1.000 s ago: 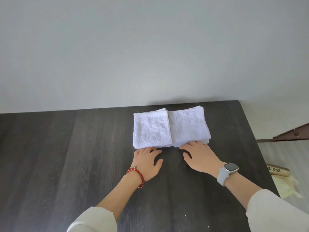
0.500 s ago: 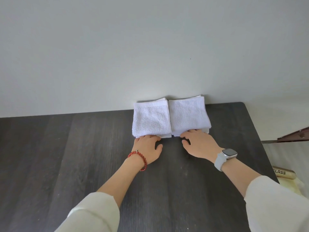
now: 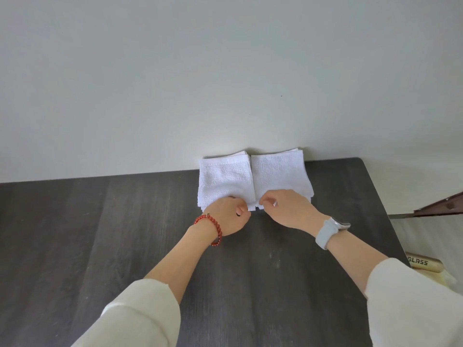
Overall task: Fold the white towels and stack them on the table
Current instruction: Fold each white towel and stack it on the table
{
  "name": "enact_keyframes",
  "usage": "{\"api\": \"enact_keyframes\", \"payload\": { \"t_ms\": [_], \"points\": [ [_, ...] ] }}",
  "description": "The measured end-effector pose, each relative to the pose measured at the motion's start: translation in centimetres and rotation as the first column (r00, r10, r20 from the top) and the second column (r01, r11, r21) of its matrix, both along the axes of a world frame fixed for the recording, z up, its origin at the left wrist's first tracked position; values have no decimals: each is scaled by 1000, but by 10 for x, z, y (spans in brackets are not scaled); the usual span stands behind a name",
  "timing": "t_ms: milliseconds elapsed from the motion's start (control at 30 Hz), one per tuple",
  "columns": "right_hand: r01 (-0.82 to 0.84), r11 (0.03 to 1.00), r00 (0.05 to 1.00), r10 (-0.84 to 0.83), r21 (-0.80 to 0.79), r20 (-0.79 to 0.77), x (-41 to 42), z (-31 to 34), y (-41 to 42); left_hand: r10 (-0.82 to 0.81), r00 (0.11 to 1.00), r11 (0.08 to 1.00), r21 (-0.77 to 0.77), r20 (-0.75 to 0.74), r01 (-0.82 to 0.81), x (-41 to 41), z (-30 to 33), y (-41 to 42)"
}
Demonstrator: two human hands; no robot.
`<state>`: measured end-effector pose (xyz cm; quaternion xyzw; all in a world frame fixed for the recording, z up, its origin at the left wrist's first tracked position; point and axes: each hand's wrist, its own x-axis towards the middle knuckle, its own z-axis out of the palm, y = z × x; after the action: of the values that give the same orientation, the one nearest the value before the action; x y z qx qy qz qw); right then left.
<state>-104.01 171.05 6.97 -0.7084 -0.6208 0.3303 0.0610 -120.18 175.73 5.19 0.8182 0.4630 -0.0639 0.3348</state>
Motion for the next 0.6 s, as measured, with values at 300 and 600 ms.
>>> {"api": "enact_keyframes", "payload": {
  "t_ms": [300,600],
  "points": [
    [470,852,685,-517,-232,-513,-24,-5,14,803,549,596,-278,232,-753,-44,-9,-14],
    [583,803,637,-546,-124,-544,-37,6,27,948,65,254,-621,310,-742,-41,6,2]
  ]
}}
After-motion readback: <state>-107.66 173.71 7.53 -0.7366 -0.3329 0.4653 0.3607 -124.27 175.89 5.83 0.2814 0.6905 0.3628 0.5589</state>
